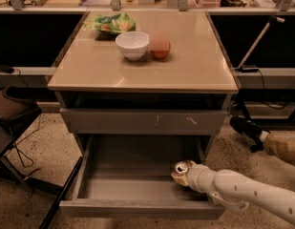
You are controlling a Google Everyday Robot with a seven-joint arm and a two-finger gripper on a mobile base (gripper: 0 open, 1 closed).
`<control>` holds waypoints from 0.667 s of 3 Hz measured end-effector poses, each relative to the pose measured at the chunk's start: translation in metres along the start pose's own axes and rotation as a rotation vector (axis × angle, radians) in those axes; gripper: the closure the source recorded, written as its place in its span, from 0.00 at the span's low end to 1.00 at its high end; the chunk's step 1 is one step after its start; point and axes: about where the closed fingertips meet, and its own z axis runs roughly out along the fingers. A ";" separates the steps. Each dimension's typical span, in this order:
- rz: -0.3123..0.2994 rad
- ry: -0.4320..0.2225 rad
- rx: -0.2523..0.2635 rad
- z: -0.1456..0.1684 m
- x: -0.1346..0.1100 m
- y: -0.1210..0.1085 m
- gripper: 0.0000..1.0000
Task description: Place coke can into middle drawer
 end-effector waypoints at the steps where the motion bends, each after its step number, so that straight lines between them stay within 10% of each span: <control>1: 0.000 0.000 0.000 0.000 0.000 0.000 0.35; 2: 0.000 0.000 0.000 0.000 0.000 0.000 0.12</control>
Offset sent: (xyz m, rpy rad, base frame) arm 0.0000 0.0000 0.0000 0.0000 0.0000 0.0000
